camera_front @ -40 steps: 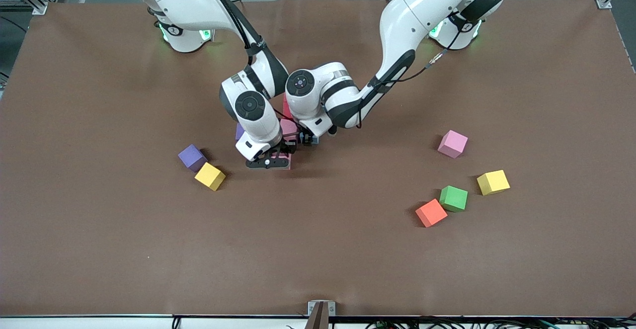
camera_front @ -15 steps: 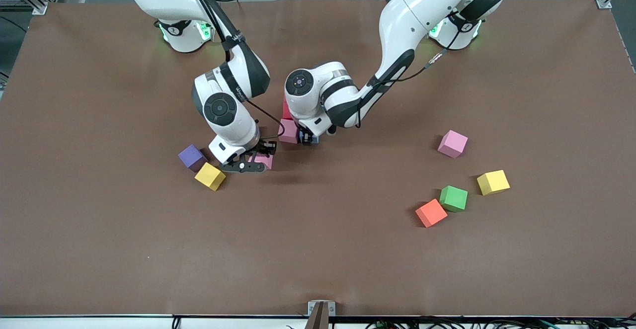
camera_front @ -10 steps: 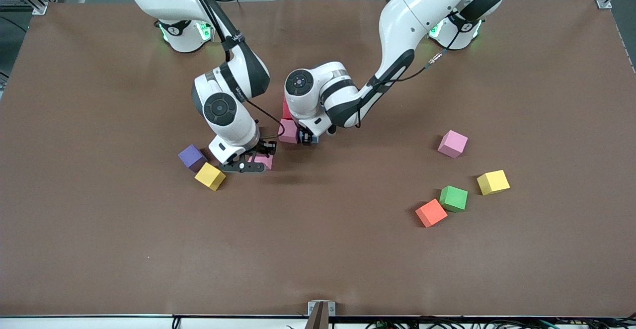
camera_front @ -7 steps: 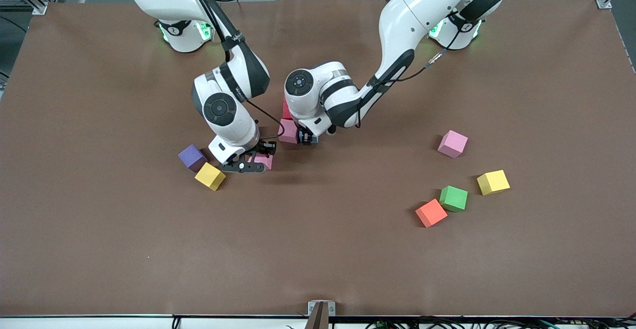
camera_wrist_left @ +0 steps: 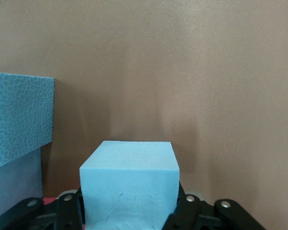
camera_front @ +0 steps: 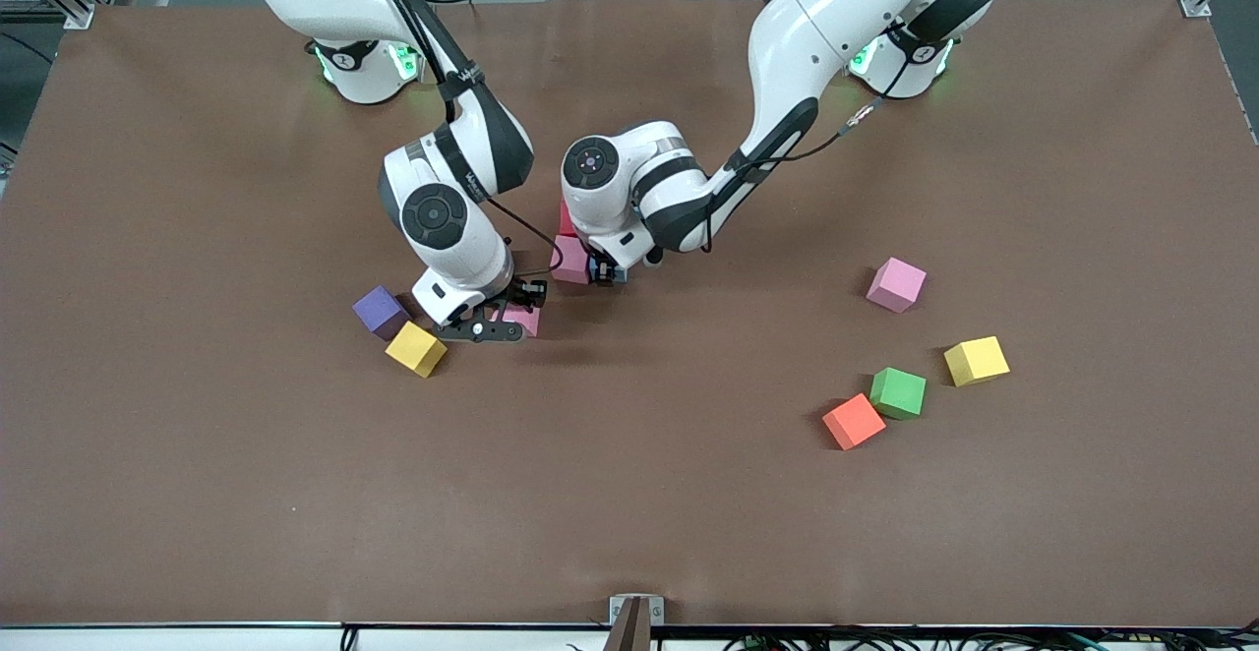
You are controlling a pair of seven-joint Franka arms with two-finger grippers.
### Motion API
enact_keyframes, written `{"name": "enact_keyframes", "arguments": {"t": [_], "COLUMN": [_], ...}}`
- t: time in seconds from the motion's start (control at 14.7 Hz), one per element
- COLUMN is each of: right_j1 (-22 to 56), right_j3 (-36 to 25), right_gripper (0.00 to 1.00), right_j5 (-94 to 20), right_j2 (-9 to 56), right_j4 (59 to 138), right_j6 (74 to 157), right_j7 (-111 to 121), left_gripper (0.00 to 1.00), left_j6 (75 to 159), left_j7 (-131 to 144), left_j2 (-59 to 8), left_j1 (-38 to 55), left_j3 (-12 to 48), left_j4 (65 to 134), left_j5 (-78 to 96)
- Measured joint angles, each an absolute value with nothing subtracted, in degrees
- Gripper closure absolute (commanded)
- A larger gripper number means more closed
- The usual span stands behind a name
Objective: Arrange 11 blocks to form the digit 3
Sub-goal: 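Set the light blue cube onto the pink cube and open the left gripper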
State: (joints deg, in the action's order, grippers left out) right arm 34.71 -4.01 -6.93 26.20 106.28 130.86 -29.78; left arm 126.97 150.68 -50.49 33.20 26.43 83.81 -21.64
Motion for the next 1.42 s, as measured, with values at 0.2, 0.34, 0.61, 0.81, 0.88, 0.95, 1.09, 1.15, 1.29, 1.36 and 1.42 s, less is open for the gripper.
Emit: {"name": "enact_keyframes", "arguments": {"t": [0.2, 0.34, 0.61, 0.81, 0.88, 0.95, 1.09, 1.15, 1.29, 1.36, 1.42], "right_j1": [34.71, 34.71, 34.72, 34.97, 35.18, 35.44, 36.16, 36.65, 37.42, 37.68, 37.90], "right_j3": [-4.01, -4.01, -3.99, -3.77, -3.69, -3.64, -3.56, -3.53, -3.51, -3.49, -3.47], "right_gripper": [0.93, 0.93, 0.93, 0.93, 0.93, 0.93, 0.93, 0.93, 0.93, 0.93, 0.93], "right_j5": [-6.92, -6.92, -6.93, -7.02, -7.07, -7.15, -7.34, -7.43, -7.53, -7.54, -7.54], "right_j2": [26.20, 26.20, 26.20, 26.23, 26.29, 26.41, 26.94, 27.35, 28.18, 28.54, 28.90], "right_j4": [106.29, 106.32, 106.45, 106.76, 107.03, 107.27, 107.53, 107.59, 107.66, 107.66, 107.66], "right_j6": [131.28, 131.61, 132.10, 133.64, 134.13, 134.56, 135.61, 136.21, 136.90, 137.09, 137.26], "right_j7": [-29.78, -29.78, -29.79, -30.01, -30.12, -30.20, -30.85, -31.19, -31.56, -31.70, -31.87], "left_gripper": [0.00, 0.00, 0.00, 0.00, 0.00, 0.00, 0.00, 0.00, 0.00, 0.00, 0.00], "left_j6": [127.10, 127.28, 127.58, 127.56, 127.43, 127.08, 125.57, 124.74, 123.86, 123.69, 123.49], "left_j7": [150.67, 150.68, 150.67, 150.65, 150.64, 150.64, 150.64, 150.63, 150.60, 150.55, 150.46], "left_j2": [-50.52, -50.57, -50.58, -50.13, -49.67, -49.13, -47.70, -46.79, -44.73, -43.55, -42.27], "left_j1": [33.21, 33.21, 33.13, 32.96, 32.91, 32.89, 32.65, 32.28, 30.95, 30.02, 28.93], "left_j3": [26.46, 26.46, 26.46, 26.46, 26.46, 26.46, 26.46, 26.47, 26.64, 26.70, 26.73], "left_j4": [83.79, 83.75, 83.10, 82.41, 82.38, 82.36, 82.38, 82.55, 83.57, 84.35, 85.15], "left_j5": [-21.64, -21.64, -21.64, -21.64, -21.64, -21.64, -21.64, -21.64, -21.64, -21.64, -21.64]}}
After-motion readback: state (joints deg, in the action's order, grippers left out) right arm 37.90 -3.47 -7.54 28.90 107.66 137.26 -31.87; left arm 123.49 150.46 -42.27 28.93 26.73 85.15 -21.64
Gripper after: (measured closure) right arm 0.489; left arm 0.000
